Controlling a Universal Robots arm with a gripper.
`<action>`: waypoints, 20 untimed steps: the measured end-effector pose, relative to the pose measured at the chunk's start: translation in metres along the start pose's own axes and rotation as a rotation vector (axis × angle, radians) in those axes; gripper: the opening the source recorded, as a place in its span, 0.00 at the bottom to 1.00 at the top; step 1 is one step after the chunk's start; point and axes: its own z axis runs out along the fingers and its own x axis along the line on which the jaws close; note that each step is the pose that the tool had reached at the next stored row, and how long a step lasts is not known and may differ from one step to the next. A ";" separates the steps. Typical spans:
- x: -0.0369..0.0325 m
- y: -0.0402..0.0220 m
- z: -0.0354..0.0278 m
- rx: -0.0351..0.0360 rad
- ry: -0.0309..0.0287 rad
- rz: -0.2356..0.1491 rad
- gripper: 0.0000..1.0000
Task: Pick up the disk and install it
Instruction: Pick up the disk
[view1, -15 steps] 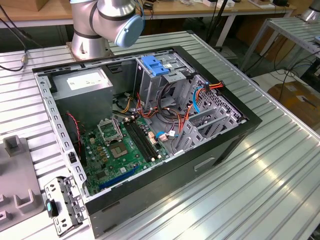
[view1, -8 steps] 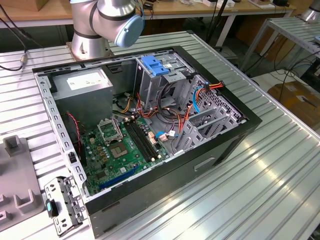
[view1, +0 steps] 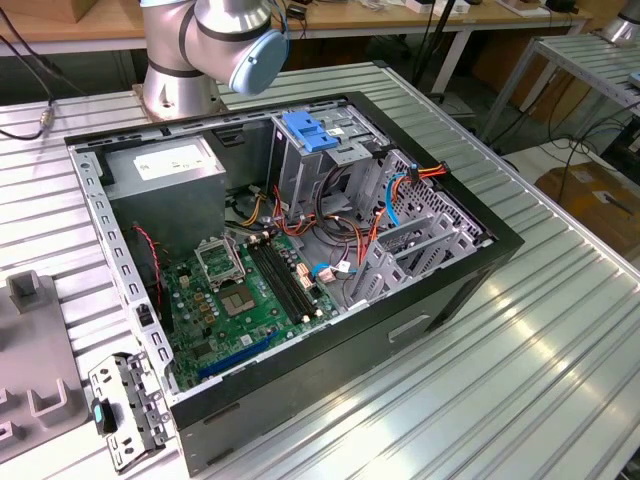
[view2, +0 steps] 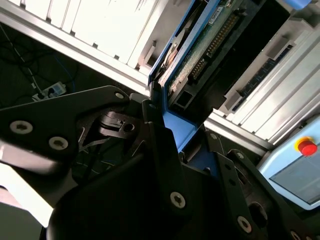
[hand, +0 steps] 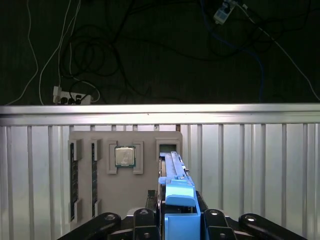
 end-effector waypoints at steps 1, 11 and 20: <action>0.0000 0.0000 -0.0007 -0.0001 0.0000 0.000 0.37; 0.0000 -0.0001 -0.0082 -0.0001 0.0000 0.000 0.37; 0.0001 -0.0001 -0.0165 -0.0001 0.0000 0.000 0.37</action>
